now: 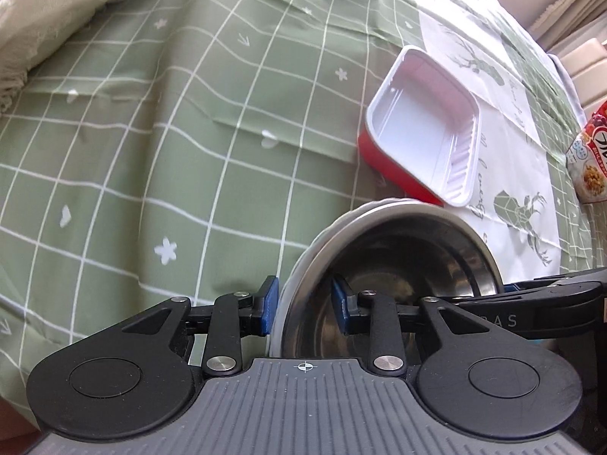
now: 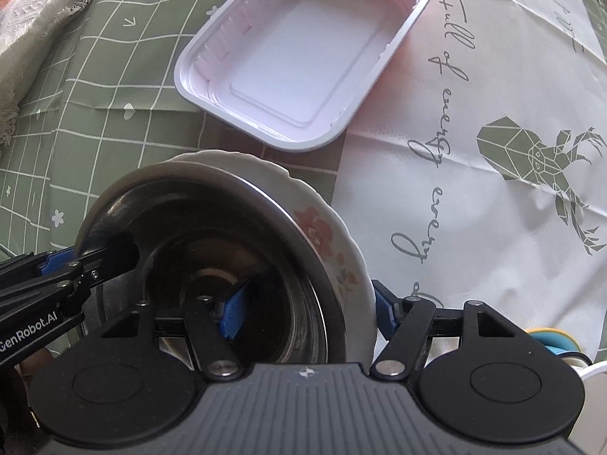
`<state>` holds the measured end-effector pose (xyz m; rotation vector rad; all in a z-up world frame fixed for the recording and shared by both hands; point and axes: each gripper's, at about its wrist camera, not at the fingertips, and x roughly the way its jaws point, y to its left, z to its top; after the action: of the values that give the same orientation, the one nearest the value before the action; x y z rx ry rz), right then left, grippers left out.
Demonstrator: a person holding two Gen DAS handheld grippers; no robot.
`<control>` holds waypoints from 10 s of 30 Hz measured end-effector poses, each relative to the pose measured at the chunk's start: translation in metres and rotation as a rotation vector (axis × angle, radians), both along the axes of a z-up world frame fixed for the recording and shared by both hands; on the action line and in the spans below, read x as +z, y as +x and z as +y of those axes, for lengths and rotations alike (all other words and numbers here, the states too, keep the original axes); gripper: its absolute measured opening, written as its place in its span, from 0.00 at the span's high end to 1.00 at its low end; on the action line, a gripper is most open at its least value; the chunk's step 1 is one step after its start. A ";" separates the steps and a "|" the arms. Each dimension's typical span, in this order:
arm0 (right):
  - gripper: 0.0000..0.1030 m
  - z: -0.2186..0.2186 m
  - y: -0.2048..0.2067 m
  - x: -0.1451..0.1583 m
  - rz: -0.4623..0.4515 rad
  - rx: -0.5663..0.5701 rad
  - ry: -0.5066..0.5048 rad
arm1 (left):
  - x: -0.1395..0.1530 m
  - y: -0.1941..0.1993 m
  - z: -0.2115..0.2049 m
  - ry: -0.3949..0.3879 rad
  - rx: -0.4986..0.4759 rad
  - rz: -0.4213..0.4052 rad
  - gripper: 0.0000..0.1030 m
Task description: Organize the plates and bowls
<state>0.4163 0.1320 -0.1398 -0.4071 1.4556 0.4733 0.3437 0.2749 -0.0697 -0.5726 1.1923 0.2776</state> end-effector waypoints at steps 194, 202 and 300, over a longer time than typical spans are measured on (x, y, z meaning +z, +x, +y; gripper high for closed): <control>0.36 -0.221 -0.037 0.012 0.147 -0.396 0.391 | 0.020 0.043 -0.174 -0.177 -0.405 0.119 0.36; 0.36 -0.211 -0.039 0.038 0.094 -0.363 0.382 | 0.036 0.037 -0.165 -0.197 -0.390 0.065 0.36; 0.34 -0.043 -0.029 0.064 0.021 -0.111 0.267 | 0.043 0.001 -0.001 -0.203 -0.146 0.089 0.69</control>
<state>0.3874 0.0890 -0.0756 -0.1085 1.4042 0.5744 0.3445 0.2737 -0.0265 -0.6510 1.3509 0.0589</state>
